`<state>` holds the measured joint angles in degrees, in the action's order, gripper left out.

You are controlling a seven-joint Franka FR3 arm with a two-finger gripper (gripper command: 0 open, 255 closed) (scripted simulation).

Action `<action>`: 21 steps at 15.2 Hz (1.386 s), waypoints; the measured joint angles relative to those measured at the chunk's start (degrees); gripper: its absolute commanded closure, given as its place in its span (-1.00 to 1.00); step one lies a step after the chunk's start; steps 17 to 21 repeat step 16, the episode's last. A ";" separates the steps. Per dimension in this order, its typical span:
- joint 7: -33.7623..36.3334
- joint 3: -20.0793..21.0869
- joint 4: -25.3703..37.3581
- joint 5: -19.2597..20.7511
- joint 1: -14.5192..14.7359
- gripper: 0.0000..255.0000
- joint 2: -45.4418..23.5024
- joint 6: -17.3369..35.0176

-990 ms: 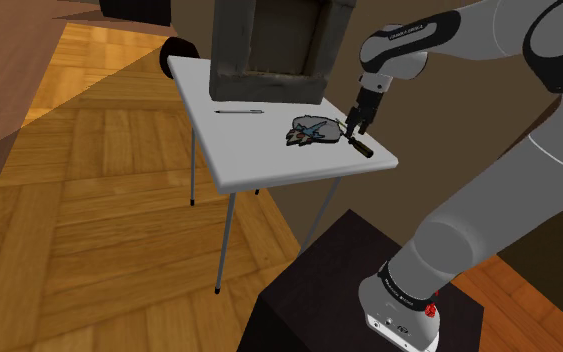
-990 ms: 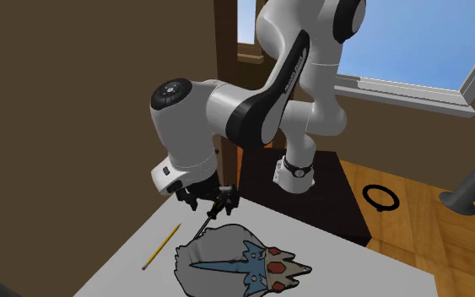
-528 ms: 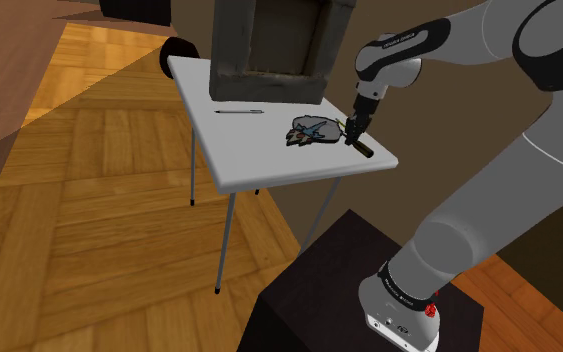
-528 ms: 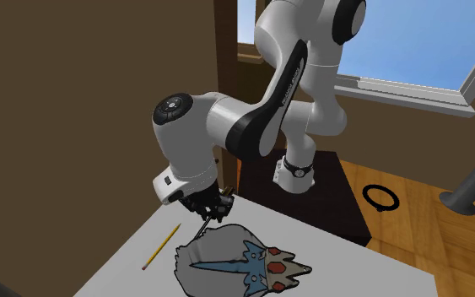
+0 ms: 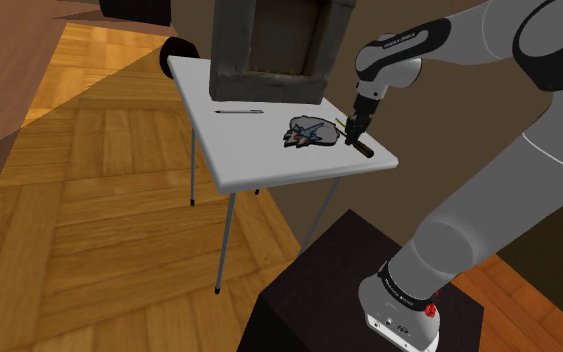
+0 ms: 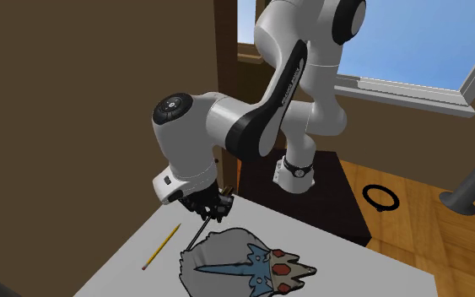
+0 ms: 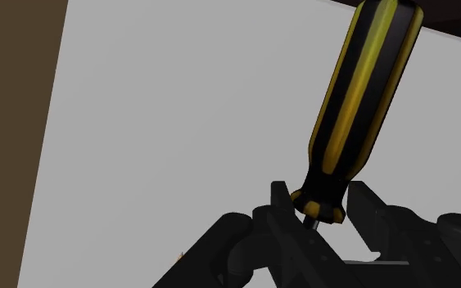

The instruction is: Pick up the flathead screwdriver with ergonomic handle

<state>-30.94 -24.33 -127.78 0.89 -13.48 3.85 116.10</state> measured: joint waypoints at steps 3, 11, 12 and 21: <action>0.27 0.09 0.67 0.34 0.02 1.00 0.84 -1.55; 1.06 0.48 4.51 1.17 0.12 1.00 3.25 -7.62; 1.20 0.54 4.87 1.36 0.11 1.00 3.76 -8.46; 1.48 0.75 7.12 1.46 0.21 1.00 4.30 -11.20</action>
